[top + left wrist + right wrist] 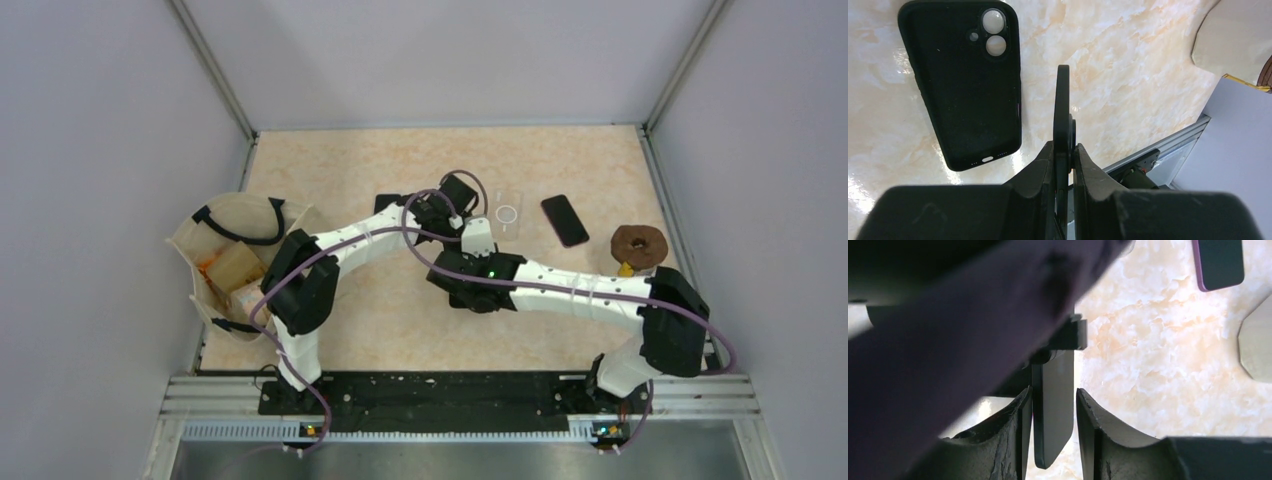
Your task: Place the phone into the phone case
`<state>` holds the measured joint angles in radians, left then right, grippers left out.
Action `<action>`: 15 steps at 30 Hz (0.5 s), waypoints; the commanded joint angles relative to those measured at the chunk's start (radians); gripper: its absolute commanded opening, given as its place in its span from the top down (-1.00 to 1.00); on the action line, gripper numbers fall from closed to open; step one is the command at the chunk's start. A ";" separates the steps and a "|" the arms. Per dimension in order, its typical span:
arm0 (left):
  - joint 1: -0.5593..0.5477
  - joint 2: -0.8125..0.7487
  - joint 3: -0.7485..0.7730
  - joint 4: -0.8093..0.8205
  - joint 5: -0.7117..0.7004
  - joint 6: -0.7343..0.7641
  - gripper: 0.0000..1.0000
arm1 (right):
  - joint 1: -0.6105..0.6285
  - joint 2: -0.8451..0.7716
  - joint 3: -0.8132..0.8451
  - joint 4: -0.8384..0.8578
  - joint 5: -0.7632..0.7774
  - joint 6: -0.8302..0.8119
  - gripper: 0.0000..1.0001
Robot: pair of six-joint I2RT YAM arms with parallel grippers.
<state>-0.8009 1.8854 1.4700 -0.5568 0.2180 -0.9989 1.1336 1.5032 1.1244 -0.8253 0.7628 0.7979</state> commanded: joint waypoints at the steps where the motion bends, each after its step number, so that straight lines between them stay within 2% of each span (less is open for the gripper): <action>1: 0.003 -0.077 0.003 0.026 0.031 -0.035 1.00 | 0.053 0.056 0.042 -0.047 0.073 -0.012 0.30; 9: 0.024 -0.087 -0.020 0.059 0.080 -0.054 1.00 | 0.075 0.116 0.022 -0.044 0.101 0.005 0.38; 15: 0.036 -0.096 -0.046 0.091 0.119 -0.070 1.00 | 0.075 0.146 0.023 -0.044 0.118 0.006 0.69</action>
<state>-0.7746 1.8809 1.4315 -0.5312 0.2691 -1.0428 1.1831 1.6047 1.1351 -0.8211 0.8616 0.8417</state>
